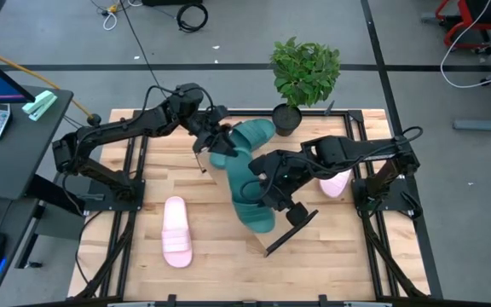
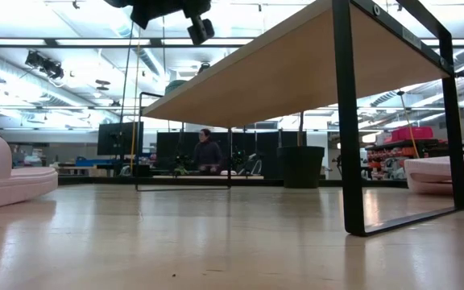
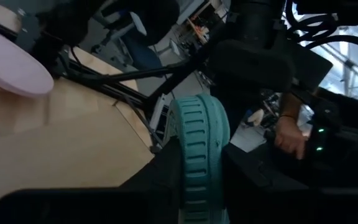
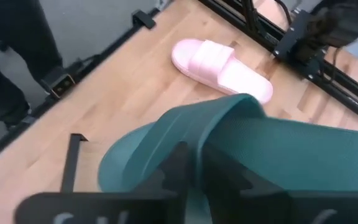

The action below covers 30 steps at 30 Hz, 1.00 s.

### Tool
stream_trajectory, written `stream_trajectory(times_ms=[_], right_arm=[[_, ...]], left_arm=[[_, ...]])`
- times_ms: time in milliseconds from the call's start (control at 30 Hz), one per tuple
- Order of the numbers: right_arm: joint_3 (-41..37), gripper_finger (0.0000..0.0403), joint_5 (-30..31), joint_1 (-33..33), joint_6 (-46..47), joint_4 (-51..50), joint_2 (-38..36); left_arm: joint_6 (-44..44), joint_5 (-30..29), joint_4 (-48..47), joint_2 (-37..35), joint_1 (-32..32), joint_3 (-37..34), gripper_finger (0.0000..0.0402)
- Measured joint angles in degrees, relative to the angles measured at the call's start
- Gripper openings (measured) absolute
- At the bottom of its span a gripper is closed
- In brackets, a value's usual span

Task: Pick and place slides into the shelf
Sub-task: Put the green slide on the shelf

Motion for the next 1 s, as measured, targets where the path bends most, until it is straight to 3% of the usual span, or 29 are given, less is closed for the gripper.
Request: stream_trajectory(times_ms=[233, 467, 600, 767, 1000], right_arm=[[0.0, 0.0121, 8.3, 0.0, 0.0, -0.8, -2.2], [0.0, 0.019, 21.7, 0.0, 0.5, -1.5, -6.4], [0.0, 0.0211, 29.2, 0.0, 2.2, -1.4, -9.3], [0.0, 0.0213, 38.6, -0.2, 5.8, -1.5, -13.0], [0.0, 0.0201, 45.8, -0.2, 9.5, -2.3, -17.5]], left_arm=[[1.1, -4.2, 0.0, 0.0, 0.0, 0.0, 0.0085], [-0.1, -13.9, -0.4, -2.9, 0.6, 0.0, 0.0083], [-2.6, -25.6, -2.6, -6.9, 0.7, 0.0, 0.0083], [-6.3, -45.0, -8.7, -13.0, -1.5, 0.0, 0.0081], [-12.2, -69.5, -13.9, -18.9, -12.2, 0.0, 0.0081]])
